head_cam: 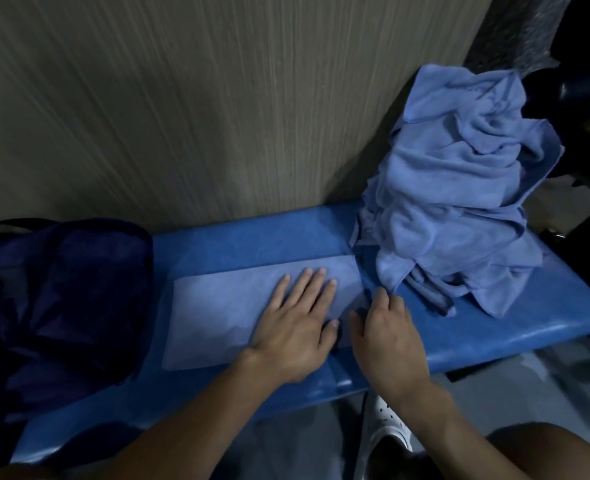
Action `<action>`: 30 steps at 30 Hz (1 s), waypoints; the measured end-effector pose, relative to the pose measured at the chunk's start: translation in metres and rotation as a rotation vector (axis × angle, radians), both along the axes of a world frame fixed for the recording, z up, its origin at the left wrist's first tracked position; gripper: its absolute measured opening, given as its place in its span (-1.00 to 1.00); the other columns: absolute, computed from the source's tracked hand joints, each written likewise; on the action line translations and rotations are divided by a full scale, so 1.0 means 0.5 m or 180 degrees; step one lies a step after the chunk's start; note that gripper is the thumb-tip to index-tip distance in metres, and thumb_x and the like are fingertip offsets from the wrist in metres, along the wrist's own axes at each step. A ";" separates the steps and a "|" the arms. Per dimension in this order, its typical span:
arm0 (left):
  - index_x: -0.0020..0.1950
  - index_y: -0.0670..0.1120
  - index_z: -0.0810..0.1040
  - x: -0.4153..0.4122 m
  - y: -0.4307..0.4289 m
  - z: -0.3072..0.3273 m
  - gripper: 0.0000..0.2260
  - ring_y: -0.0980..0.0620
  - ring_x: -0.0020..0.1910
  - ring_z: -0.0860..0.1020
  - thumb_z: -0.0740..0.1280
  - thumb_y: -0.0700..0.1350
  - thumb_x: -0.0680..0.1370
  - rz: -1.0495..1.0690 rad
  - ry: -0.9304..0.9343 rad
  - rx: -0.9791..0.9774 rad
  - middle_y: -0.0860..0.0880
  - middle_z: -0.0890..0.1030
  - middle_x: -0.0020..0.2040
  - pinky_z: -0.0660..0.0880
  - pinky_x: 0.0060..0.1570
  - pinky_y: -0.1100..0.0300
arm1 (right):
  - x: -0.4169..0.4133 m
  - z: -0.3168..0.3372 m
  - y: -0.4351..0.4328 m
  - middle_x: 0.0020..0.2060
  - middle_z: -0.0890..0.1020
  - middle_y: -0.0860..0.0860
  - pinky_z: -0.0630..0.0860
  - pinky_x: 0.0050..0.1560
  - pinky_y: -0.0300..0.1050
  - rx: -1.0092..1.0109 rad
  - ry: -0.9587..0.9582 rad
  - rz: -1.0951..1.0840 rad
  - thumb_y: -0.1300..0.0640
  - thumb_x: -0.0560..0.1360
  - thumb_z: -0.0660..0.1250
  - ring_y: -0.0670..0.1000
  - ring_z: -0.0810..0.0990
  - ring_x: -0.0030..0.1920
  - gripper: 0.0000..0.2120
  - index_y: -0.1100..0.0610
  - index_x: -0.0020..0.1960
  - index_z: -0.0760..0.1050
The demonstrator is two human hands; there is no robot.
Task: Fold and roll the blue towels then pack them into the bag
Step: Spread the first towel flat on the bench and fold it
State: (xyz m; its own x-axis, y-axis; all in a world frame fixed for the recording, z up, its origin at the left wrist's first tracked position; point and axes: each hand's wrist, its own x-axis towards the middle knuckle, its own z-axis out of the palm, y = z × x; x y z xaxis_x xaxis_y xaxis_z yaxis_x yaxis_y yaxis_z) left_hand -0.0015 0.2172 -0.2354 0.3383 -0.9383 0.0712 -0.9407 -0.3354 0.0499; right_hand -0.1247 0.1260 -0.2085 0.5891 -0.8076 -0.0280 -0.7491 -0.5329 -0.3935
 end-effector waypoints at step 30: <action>0.60 -0.06 -0.04 0.005 -0.001 0.015 -0.33 0.17 0.55 -0.22 -0.34 0.16 0.53 0.0115 0.0689 -0.0065 0.05 -0.11 0.60 -0.26 0.52 0.11 | 0.032 0.019 -0.018 -0.41 0.43 0.04 0.30 -0.51 -0.28 0.2348 -0.2136 -0.1273 0.26 0.44 0.39 -0.02 0.34 -0.40 -0.85 0.27 -0.25 0.47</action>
